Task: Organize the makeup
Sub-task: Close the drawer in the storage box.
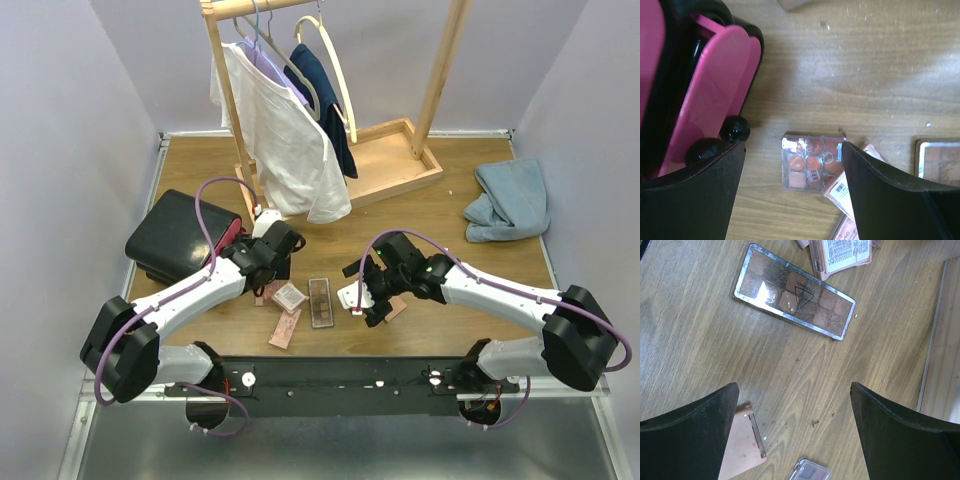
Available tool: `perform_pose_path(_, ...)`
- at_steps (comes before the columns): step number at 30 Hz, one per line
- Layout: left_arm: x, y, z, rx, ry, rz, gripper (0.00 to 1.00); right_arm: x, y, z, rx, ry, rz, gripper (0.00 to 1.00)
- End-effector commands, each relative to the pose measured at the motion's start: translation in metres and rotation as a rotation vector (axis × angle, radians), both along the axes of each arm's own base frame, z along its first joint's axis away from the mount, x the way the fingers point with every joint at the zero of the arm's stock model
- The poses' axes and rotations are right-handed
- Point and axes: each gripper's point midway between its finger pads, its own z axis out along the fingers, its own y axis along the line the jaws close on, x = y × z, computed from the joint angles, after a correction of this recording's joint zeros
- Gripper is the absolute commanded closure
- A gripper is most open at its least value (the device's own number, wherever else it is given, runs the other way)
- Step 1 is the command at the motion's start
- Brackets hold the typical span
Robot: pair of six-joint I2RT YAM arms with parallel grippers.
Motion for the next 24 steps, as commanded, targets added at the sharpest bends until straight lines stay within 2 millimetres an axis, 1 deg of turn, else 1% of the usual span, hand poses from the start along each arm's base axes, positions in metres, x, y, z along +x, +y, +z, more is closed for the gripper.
perform_pose_path(1, 0.02, 0.003, 0.024, -0.018, -0.089, 0.029, 0.13, -0.001, -0.006, -0.009, -0.016, 0.01, -0.018, 0.0)
perform_pose_path(7, 0.025, 0.012, 0.027, -0.004, -0.098, 0.057, 0.12, 0.0, -0.006, -0.009, -0.015, 0.009, -0.021, 0.0)
perform_pose_path(10, 0.028, 0.018, 0.027, 0.013, -0.105, 0.077, 0.01, 0.0, -0.006, -0.009, -0.014, 0.01, -0.02, 0.0)
perform_pose_path(13, 0.031, 0.026, 0.027, 0.032, -0.109, 0.115, 0.01, -0.001, -0.006, -0.008, -0.012, 0.011, -0.019, 0.0)
perform_pose_path(17, 0.035, 0.028, 0.028, 0.046, -0.114, 0.125, 0.01, 0.0, -0.006, -0.007, -0.01, 0.009, -0.02, 0.0)
perform_pose_path(20, 0.038, 0.027, 0.033, 0.045, -0.129, 0.119, 0.01, 0.0, -0.006, -0.007, -0.009, 0.011, -0.02, 0.0)
perform_pose_path(23, 0.038, 0.018, 0.036, 0.004, -0.128, 0.07, 0.01, 0.0, -0.006, -0.007, -0.009, 0.009, -0.021, 0.0)
perform_pose_path(24, 0.036, 0.011, 0.036, -0.032, -0.116, 0.038, 0.02, 0.0, -0.006, -0.007, -0.008, 0.009, -0.021, 0.0)
